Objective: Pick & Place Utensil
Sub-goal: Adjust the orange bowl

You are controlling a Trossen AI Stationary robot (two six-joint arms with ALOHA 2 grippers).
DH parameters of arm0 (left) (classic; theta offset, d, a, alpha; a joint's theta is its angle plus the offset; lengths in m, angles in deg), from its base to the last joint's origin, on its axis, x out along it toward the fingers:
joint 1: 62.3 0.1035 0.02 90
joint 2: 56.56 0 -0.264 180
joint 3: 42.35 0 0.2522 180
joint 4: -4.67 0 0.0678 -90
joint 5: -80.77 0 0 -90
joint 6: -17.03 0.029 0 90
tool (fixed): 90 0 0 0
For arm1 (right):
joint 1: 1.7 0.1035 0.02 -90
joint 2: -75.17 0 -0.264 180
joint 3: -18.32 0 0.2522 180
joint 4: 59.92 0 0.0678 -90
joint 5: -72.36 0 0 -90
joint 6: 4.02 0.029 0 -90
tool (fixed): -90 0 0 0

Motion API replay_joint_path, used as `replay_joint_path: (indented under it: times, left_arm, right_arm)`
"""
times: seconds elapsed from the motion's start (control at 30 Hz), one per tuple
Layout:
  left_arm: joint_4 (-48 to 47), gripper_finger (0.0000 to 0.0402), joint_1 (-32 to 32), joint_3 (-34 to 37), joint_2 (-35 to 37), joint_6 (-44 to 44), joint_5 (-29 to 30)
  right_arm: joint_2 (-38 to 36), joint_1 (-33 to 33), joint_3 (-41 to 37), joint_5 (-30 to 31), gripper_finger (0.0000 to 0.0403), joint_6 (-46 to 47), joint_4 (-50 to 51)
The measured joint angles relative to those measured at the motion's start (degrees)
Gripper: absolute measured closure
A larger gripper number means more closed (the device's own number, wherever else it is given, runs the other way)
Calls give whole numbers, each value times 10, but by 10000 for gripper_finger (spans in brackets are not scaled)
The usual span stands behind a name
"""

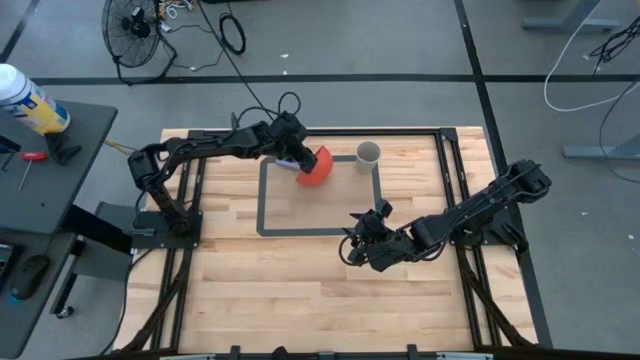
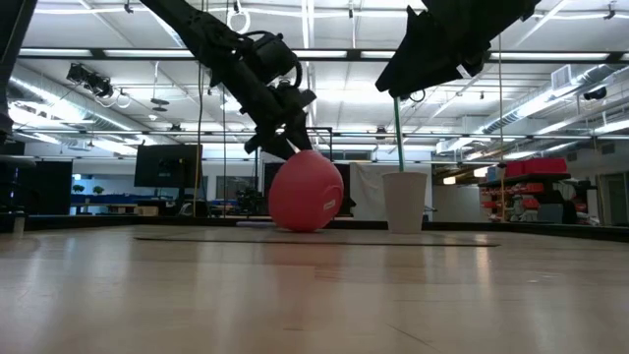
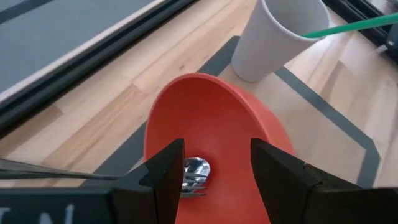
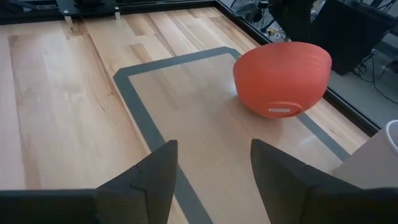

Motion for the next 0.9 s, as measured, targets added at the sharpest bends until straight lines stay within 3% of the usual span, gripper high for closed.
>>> replay_joint_path:
  times: [0.9]
  left_arm:
    - [16, 213, -102, 0, -9, 0, 35]
  right_arm:
    - [0, -5, 0, 0, 198, -4, 0]
